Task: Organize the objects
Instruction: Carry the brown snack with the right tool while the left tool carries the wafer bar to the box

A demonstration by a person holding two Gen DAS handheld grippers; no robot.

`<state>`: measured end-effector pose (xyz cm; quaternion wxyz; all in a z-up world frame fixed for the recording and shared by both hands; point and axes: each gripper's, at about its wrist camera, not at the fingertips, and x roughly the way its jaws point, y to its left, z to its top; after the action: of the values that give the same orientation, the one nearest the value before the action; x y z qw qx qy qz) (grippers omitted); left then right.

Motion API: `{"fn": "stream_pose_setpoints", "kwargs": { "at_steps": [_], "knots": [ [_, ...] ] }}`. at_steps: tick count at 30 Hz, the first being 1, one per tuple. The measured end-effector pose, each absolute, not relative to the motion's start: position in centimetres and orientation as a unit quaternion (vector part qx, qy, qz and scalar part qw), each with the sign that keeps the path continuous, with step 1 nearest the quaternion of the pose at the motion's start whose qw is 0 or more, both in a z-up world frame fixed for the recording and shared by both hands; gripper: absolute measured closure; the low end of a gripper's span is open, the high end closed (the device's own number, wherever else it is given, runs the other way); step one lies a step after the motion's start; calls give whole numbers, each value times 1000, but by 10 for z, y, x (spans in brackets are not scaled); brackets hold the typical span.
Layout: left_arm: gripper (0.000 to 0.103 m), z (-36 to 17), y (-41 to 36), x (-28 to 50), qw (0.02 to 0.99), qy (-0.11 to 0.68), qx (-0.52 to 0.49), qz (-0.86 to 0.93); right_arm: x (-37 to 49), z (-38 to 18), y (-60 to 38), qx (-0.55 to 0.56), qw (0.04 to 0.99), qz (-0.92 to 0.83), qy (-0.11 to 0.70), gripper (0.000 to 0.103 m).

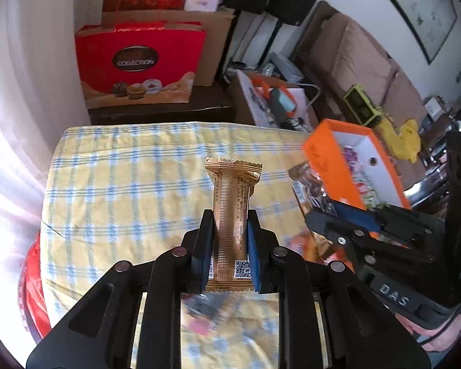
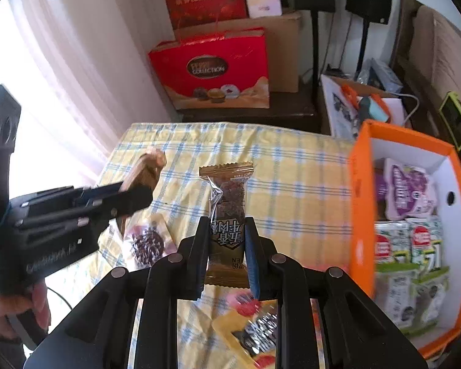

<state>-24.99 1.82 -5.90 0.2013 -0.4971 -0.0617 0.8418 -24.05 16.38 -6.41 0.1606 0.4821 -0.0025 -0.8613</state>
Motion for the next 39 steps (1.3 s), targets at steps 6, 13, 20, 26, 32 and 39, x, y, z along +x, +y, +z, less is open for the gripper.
{"fn": "stream_pose_setpoints", "kwargs": {
  "at_steps": [6,13,20,26,32,39],
  "knots": [
    [84,-41,55,-232,225,-55,-489,841,-226,-47,196,474,144,-869,-6,83],
    [84,-32,106,-224,257,-61,-490,830,-217,-37,243,469,112,-876,-19,83],
    [84,-36,153,-225,283,-66,-497,817,-217,-41,289,474,81,-876,-39,83],
    [84,-44,185,-235,293,-75,-506,807,-224,-42,319,476,58,-877,-45,83],
    [84,-51,211,-255,290,-76,-514,803,-243,-44,344,479,35,-876,-45,83],
    [84,-56,235,-270,295,-64,-518,800,-271,-55,370,489,9,-871,-40,83]
  ]
}}
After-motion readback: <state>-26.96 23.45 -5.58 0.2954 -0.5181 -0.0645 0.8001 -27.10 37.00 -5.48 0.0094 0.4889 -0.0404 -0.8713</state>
